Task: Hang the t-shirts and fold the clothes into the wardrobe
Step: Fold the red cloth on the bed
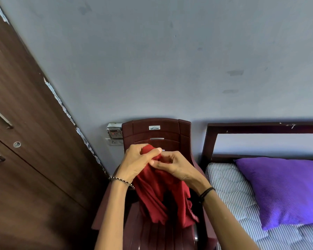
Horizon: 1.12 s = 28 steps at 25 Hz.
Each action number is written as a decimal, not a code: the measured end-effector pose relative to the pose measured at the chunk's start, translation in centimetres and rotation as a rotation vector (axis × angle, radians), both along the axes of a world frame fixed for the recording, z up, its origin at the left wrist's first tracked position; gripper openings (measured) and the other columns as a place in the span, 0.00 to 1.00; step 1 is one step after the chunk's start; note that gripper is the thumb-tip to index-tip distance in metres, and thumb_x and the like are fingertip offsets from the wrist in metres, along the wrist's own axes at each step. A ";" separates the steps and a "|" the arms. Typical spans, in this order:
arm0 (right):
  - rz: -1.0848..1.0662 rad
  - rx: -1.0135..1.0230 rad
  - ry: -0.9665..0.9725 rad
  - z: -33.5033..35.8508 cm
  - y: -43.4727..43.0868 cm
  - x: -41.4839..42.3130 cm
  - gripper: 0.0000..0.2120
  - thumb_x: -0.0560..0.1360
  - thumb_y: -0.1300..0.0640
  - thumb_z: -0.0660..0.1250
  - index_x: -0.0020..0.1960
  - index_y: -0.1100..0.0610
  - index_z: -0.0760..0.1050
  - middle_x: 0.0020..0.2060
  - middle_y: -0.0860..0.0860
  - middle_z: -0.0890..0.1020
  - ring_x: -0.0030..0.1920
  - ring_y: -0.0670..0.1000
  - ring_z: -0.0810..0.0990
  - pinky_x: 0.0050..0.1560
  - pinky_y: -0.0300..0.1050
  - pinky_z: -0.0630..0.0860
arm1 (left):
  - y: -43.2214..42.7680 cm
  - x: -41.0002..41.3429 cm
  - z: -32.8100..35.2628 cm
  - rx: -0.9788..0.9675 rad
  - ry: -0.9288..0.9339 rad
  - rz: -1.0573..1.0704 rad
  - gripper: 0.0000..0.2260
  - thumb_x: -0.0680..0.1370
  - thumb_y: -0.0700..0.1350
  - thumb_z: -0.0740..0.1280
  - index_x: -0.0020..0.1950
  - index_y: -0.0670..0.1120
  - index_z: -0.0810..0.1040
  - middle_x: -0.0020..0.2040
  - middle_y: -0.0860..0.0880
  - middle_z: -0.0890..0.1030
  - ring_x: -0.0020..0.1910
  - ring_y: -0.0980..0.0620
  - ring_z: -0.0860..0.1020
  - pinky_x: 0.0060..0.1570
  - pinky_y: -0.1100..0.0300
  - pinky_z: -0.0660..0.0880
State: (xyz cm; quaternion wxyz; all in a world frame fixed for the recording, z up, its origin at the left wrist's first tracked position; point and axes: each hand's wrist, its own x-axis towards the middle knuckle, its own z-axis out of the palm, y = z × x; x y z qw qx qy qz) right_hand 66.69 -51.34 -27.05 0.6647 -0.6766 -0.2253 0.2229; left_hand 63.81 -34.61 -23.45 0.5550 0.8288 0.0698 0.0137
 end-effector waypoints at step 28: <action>-0.001 0.054 0.116 2.8 -0.4 -0.8 0.20 0.74 0.54 0.77 0.65 0.51 0.80 0.39 0.52 0.84 0.41 0.49 0.81 0.47 0.40 0.78 | -0.2 -2.2 3.0 -0.200 -0.171 0.006 0.04 0.75 0.45 0.74 0.42 0.45 0.85 0.37 0.50 0.83 0.38 0.59 0.77 0.41 0.70 0.71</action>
